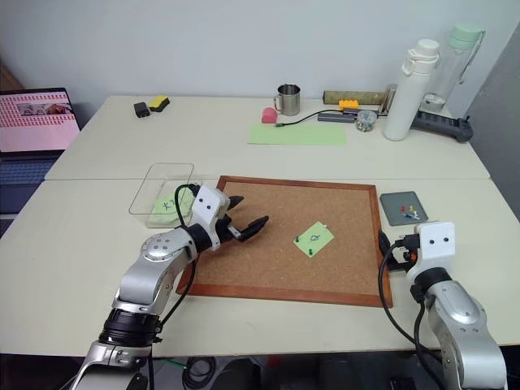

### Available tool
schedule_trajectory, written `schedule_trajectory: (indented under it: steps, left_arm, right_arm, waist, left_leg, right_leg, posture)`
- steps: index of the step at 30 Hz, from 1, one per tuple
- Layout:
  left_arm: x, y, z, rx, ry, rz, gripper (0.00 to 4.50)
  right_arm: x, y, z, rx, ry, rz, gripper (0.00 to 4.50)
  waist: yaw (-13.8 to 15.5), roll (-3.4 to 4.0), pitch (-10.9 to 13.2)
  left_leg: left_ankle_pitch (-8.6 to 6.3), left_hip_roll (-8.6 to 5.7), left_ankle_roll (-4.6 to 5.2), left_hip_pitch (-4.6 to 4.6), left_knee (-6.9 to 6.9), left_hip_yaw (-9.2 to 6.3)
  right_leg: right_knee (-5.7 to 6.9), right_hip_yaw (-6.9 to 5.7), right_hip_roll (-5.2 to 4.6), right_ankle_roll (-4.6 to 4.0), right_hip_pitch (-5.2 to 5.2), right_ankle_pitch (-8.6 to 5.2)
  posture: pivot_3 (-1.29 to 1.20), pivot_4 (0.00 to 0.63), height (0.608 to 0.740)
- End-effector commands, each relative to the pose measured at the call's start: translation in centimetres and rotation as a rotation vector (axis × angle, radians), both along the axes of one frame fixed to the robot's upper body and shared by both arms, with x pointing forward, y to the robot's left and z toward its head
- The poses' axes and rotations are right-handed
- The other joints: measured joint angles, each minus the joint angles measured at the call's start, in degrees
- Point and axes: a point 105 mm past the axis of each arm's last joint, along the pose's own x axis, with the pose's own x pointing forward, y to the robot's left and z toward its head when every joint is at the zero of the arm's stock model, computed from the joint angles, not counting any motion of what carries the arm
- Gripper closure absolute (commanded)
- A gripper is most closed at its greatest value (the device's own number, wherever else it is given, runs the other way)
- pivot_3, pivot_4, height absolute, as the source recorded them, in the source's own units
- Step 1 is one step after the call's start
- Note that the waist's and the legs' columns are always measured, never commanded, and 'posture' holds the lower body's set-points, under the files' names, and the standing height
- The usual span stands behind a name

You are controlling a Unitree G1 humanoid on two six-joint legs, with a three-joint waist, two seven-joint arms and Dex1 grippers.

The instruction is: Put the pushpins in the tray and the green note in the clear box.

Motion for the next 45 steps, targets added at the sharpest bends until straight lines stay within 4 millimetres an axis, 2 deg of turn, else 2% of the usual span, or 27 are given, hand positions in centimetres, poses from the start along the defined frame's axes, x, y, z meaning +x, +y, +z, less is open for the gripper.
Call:
schedule_trajectory:
  steps: [1, 35, 37, 38, 40, 42, 45]
  left_arm:
    - [0.0, 0.1, 1.5, -0.012, -0.041, -0.014, 0.04]
    - [-0.5, 0.1, 2.1, -0.073, -0.028, -0.052, 0.04]
    - [-1.1, 0.0, 2.7, -0.118, -0.026, -0.094, 0.4]
    - [-1.4, 0.0, 2.8, -0.124, -0.02, -0.119, 0.42]
    - [-2.0, 0.0, 2.9, -0.124, -0.001, -0.173, 0.87]
    - [-2.5, 0.3, 2.5, -0.095, 0.033, -0.226, 1.27]
    - [-2.7, 0.8, 1.8, -0.043, 0.062, -0.266, 1.78]
  right_arm:
    - [-0.2, 0.1, 1.5, -0.02, -0.065, 0.002, 0.0]
    - [-0.2, 0.1, 1.5, -0.021, -0.063, 0.009, 0.0]
    - [-0.1, 0.6, 1.7, -0.014, -0.065, 0.047, 0.0]
    - [-0.1, 1.3, 1.9, 0.001, -0.066, 0.1, 0.0]
    - [-0.2, 3.2, 2.3, 0.036, -0.065, 0.238, 0.0]
    - [-0.5, 5.1, 2.6, 0.044, -0.049, 0.403, 0.0]
    - [-0.4, 6.6, 2.7, 0.044, -0.027, 0.542, 0.0]
  waist:
    - [0.0, 0.0, 0.0]
    - [0.0, 0.0, 0.0]
    - [-0.01, 0.0, 0.0]
    - [-0.01, 0.0, 0.0]
    - [-0.12, 0.0, 0.0]
    - [-0.19, 0.0, 0.0]
    - [-0.22, 0.01, 0.0]
  left_leg:
    - [0.0, 0.0, 0.0, 0.0, 0.0, 0.0]
    - [0.0, 0.0, 0.0, 0.0, 0.0, 0.0]
    - [0.0, 0.0, 0.0, 0.0, 0.0, 0.0]
    - [0.0, 0.0, 0.0, 0.0, 0.0, 0.0]
    - [0.0, 0.0, 0.0, 0.0, 0.0, 0.0]
    - [0.0, 0.01, 0.0, 0.04, -0.01, 0.0]
    - [0.0, 0.01, 0.01, 0.05, -0.01, 0.0]
  right_leg:
    - [0.0, 0.0, 0.0, 0.0, 0.0, 0.0]
    - [0.0, 0.0, 0.0, 0.0, 0.0, 0.0]
    - [0.0, 0.0, 0.0, 0.0, 0.0, 0.0]
    - [0.0, 0.0, 0.0, 0.0, 0.0, 0.0]
    - [0.0, 0.0, 0.0, 0.0, 0.0, 0.0]
    - [0.01, 0.0, 0.02, 0.0, 0.0, 0.0]
    - [0.0, 0.0, 0.03, 0.0, 0.01, 0.0]
  posture:
    - [0.0, 0.15, 0.74]
    - [0.0, 0.15, 0.74]
    - [0.0, 0.15, 0.74]
    - [0.0, 0.15, 0.74]
    - [0.0, 0.15, 0.74]
    - [0.0, 0.15, 0.74]
    - [0.0, 0.15, 0.74]
